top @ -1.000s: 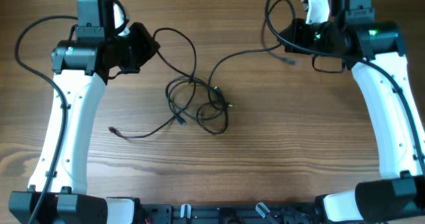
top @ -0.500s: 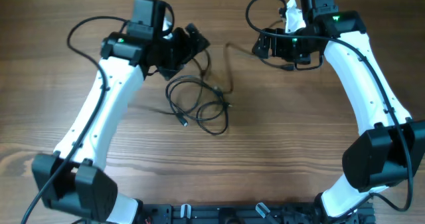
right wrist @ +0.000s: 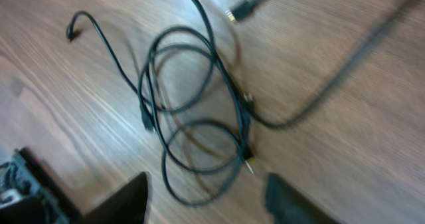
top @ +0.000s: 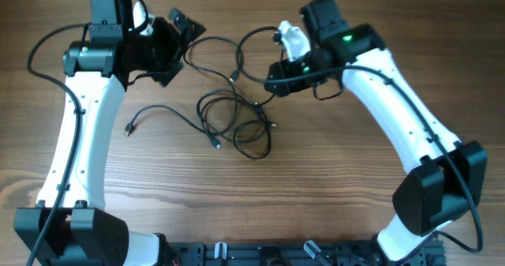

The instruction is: Untangle cables

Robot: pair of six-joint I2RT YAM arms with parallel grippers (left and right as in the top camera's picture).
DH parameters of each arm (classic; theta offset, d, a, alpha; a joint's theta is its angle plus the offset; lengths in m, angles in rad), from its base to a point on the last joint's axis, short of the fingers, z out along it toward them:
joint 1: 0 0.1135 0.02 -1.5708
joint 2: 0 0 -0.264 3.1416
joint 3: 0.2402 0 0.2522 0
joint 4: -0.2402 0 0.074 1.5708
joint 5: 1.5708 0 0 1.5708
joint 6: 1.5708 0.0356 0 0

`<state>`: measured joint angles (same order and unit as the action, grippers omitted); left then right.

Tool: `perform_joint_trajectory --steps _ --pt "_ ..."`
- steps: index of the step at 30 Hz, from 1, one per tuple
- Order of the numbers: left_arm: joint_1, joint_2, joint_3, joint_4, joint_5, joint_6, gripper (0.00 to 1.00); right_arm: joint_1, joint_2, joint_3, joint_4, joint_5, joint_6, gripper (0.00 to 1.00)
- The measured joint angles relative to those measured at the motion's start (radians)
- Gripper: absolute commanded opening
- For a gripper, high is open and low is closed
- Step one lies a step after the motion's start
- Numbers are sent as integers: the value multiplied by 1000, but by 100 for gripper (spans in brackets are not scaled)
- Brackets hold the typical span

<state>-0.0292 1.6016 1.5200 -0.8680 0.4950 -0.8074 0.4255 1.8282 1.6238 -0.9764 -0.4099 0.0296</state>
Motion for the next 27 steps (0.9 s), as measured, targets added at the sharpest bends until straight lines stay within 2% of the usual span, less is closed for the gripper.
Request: perform_joint_trajectory --steps 2,5,7,10,16,22,27 --pt "-1 1 0 -13 -50 -1 92 43 10 -2 66 33 -4 37" --pt "-1 1 0 3 -103 -3 93 92 54 -2 150 65 -53 45" --pt "-1 1 0 11 -118 -2 95 111 105 -2 180 79 -116 50" --pt "-2 1 0 12 -131 -3 99 119 185 -4 192 92 -246 52" --pt "-1 1 0 19 -132 -3 100 119 297 -6 235 112 -422 52" --pt "-1 1 0 20 -132 -3 100 119 388 -8 297 151 -472 48" --pt "-2 1 0 20 -139 -3 100 121 394 -10 333 184 -484 41"
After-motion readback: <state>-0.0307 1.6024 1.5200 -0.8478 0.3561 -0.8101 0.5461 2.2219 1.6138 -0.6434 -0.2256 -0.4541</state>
